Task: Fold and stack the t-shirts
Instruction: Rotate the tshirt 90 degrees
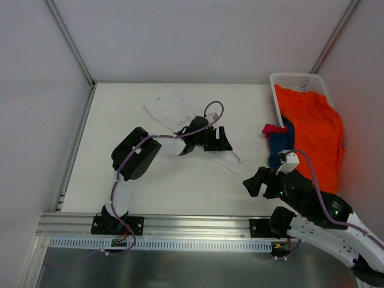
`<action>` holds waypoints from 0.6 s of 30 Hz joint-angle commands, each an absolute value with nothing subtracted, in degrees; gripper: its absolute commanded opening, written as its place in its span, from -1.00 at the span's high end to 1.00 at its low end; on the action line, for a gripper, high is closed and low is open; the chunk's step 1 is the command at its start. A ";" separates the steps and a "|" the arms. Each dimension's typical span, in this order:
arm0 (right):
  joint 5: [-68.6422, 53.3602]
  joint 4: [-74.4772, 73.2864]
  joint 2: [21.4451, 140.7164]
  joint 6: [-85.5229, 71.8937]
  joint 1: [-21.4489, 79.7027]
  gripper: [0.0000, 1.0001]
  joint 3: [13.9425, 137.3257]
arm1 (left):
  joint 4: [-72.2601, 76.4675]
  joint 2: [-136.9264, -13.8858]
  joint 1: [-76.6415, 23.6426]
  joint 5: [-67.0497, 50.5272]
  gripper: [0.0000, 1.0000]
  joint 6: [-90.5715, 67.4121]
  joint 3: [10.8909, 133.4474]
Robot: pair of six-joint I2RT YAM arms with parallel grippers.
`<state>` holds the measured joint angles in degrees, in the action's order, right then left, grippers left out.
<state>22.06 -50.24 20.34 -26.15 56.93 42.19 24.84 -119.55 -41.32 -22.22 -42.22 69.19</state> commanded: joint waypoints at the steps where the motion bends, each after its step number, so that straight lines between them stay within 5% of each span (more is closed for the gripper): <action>1: 23.55 -56.06 16.97 -29.00 56.95 -0.97 43.86 | 26.64 -120.65 -45.61 -18.63 -0.44 -39.73 74.79; 18: 26.28 -62.23 12.48 -29.27 56.87 -0.97 47.02 | 0.89 -122.17 -51.50 -5.80 -0.03 -33.75 76.83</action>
